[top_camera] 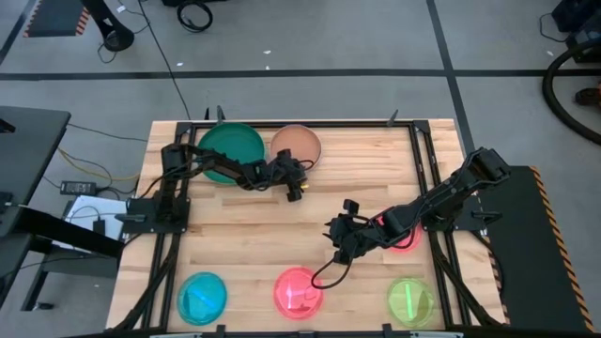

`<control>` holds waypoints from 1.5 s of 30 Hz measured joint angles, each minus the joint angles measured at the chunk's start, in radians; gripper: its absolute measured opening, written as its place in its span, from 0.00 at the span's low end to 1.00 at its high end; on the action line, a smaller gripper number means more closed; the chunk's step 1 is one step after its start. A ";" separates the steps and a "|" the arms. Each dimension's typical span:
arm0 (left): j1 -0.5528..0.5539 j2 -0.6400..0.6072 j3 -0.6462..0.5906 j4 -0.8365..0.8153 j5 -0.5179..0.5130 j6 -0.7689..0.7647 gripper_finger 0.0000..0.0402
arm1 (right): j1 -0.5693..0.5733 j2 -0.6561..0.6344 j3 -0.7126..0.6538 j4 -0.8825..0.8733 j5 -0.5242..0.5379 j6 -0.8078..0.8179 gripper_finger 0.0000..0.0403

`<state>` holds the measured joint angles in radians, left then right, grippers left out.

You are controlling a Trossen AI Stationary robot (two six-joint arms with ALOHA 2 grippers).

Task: Stack plastic plates
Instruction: Stack the stack plates on top of the dark green plate

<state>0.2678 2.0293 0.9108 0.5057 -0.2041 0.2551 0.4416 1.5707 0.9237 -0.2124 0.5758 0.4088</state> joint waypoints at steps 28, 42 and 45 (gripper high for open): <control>-0.189 -0.471 -0.001 -0.492 -0.240 0.053 0.12 | 0.002 0.000 0.000 -0.003 -0.002 -0.019 0.35; 0.065 -0.669 -0.254 -0.730 -0.387 -0.424 0.12 | 0.002 0.000 -0.043 0.065 -0.022 -0.012 0.35; 0.141 -0.670 -0.317 -0.610 -0.305 -0.467 0.12 | 0.001 0.000 -0.066 0.084 -0.041 -0.012 0.35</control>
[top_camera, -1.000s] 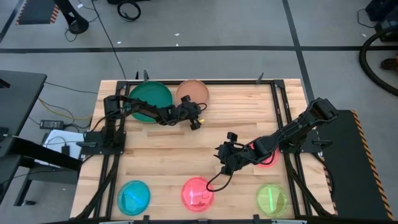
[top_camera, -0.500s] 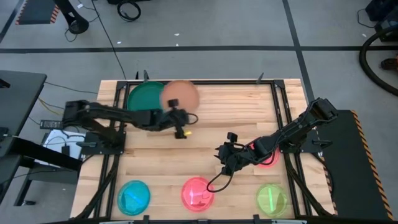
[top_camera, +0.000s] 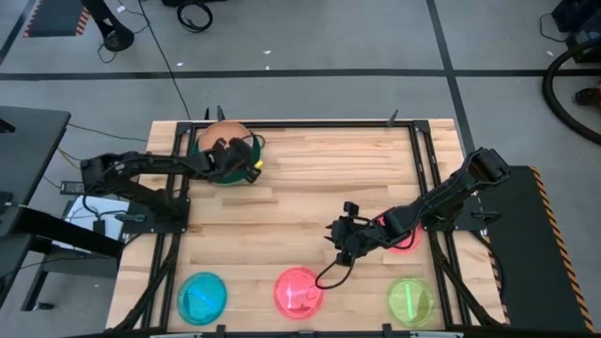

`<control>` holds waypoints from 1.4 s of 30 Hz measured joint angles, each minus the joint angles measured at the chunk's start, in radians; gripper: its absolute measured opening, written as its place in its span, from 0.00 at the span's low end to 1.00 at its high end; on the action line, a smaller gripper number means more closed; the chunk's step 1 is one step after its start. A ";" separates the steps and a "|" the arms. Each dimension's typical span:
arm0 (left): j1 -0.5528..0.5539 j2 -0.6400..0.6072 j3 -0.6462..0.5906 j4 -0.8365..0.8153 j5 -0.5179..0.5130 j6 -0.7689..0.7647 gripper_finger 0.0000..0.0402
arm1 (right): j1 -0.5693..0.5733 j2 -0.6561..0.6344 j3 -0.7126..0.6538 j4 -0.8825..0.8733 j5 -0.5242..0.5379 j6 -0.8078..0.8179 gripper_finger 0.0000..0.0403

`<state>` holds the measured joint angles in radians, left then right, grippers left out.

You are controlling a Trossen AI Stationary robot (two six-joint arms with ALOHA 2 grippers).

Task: Stack plastic plates
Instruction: Stack the stack plates on top of the dark green plate

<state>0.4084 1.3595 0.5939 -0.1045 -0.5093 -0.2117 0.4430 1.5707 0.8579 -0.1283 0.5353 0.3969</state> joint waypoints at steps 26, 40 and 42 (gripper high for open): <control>0.030 -0.149 0.003 -0.148 0.064 -0.037 0.48 | -0.095 0.000 -0.017 0.090 -0.118 -0.011 0.35; 0.309 -0.083 -0.037 -0.160 0.057 -0.192 0.48 | -0.090 0.000 -0.017 0.093 -0.115 -0.014 0.35; 0.342 -0.083 -0.056 -0.156 0.059 -0.202 0.48 | -0.088 0.000 -0.017 0.092 -0.118 -0.014 0.35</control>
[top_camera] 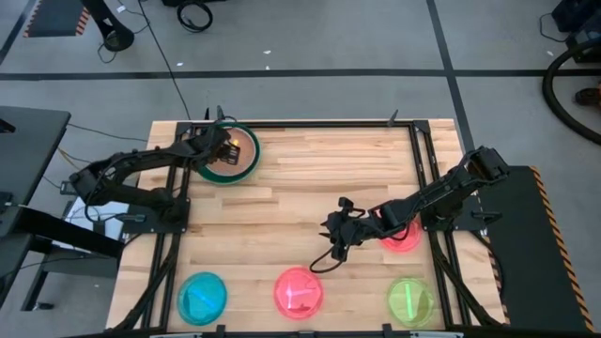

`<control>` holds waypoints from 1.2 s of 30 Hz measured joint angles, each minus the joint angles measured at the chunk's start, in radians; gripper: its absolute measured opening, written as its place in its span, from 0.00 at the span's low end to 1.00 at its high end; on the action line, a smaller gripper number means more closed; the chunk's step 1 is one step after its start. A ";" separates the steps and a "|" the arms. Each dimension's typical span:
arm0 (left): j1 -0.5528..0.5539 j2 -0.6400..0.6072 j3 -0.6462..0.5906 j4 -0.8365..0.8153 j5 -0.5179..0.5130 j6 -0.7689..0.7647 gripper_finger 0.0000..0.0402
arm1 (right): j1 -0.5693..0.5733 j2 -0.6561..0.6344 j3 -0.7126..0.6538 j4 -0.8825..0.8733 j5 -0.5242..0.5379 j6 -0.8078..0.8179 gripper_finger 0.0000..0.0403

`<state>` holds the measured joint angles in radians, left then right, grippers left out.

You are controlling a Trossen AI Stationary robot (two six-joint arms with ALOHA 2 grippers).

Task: Stack plastic plates
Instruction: Stack the stack plates on top of the dark green plate, then move the bottom pink plate to the center

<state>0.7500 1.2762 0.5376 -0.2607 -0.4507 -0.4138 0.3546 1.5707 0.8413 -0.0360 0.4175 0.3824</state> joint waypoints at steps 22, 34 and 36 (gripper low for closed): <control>0.042 -0.192 -0.056 -0.042 0.188 0.110 0.48 | -0.012 0.000 0.000 0.023 0.002 -0.071 0.35; -0.848 -0.339 -0.055 0.235 0.240 0.053 0.48 | -0.012 0.000 0.000 0.056 -0.014 -0.131 0.35; -0.995 -0.286 -0.056 0.340 0.226 0.103 0.48 | 0.000 0.000 0.000 0.067 -0.011 -0.131 0.35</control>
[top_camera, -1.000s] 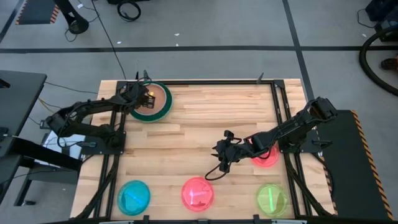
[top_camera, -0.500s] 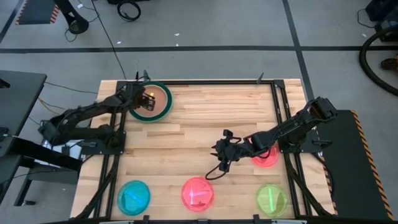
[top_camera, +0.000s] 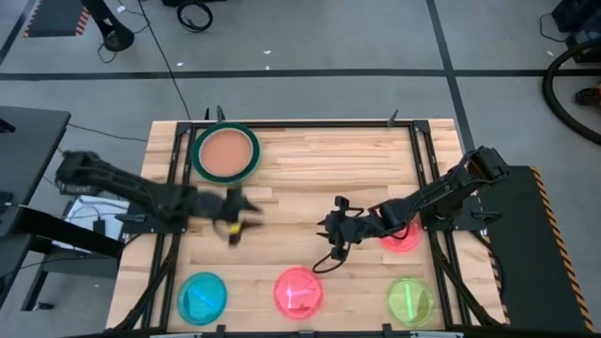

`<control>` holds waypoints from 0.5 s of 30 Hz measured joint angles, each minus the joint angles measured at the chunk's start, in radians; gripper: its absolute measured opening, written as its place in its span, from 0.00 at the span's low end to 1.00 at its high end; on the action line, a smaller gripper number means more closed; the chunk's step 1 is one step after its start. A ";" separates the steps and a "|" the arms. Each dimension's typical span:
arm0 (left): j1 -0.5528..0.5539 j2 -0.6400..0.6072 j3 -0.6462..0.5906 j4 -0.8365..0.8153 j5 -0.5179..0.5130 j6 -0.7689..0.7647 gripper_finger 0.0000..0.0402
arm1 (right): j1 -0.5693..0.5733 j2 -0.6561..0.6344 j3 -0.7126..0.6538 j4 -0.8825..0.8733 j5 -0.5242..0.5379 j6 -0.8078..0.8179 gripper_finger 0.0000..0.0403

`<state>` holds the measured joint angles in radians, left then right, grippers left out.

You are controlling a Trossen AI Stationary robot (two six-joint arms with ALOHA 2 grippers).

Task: Stack plastic plates
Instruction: Move the bottom pink plate to the center

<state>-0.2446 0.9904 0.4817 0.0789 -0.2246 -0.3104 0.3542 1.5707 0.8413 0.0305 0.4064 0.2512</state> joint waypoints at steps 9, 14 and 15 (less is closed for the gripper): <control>-0.386 0.367 0.003 0.489 -0.136 0.022 0.48 | 0.121 0.085 0.039 -0.080 0.060 0.242 0.34; -0.477 0.565 0.024 0.752 -0.183 -0.031 0.48 | 0.196 0.160 0.188 -0.365 0.051 0.415 0.34; -0.492 0.601 0.039 0.760 -0.185 -0.037 0.48 | 0.211 0.169 0.223 -0.416 0.048 0.437 0.34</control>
<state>-0.7362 1.5918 0.5208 0.8390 -0.4097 -0.3471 0.5653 1.7396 1.0647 -0.3858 0.4548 0.6884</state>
